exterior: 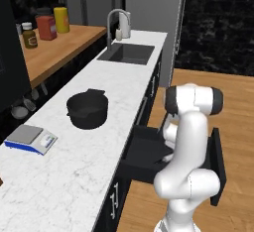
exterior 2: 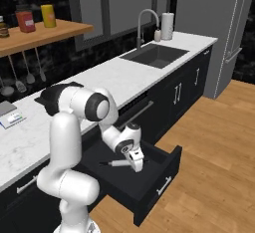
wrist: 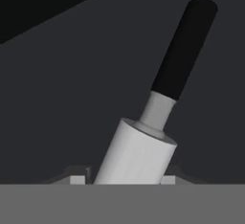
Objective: Pick the rolling pin from the drawer and place it on the counter.
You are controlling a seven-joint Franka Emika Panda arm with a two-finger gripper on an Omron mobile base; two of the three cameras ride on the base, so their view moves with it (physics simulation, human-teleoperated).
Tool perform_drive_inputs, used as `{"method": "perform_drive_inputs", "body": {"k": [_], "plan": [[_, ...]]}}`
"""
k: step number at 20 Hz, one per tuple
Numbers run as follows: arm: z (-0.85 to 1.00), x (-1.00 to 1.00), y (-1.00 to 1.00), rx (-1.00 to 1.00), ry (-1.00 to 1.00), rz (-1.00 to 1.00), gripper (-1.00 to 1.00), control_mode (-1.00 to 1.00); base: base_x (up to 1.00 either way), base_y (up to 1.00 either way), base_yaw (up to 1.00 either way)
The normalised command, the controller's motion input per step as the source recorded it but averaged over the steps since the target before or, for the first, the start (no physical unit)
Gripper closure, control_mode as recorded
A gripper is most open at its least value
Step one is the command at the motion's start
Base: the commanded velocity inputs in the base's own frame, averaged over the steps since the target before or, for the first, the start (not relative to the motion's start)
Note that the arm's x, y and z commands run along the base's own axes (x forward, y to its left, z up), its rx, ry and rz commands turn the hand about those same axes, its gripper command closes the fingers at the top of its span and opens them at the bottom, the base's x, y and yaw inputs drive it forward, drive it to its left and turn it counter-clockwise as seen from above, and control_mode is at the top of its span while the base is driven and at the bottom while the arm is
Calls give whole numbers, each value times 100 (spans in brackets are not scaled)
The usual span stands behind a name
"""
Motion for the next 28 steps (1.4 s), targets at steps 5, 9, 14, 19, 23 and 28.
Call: {"method": "perform_drive_inputs", "body": {"k": [5, 9, 14, 19, 23, 28], "plan": [[100, 0, -33, 18, 0, -4, 100, -100, 0, 0, 0], [100, 0, -20, 17, 0, -1, 100, -100, 0, 0, 0], [100, 0, 26, 5, 0, -1, 100, -100, 0, 0, 0], [100, -5, 96, -4, -1, -2, 100, -100, 0, 0, 0], [54, -48, 100, -3, -17, 0, 100, -100, 0, 0, 0], [5, -39, 100, -3, -15, 3, 100, -100, 0, 0, 0]]}}
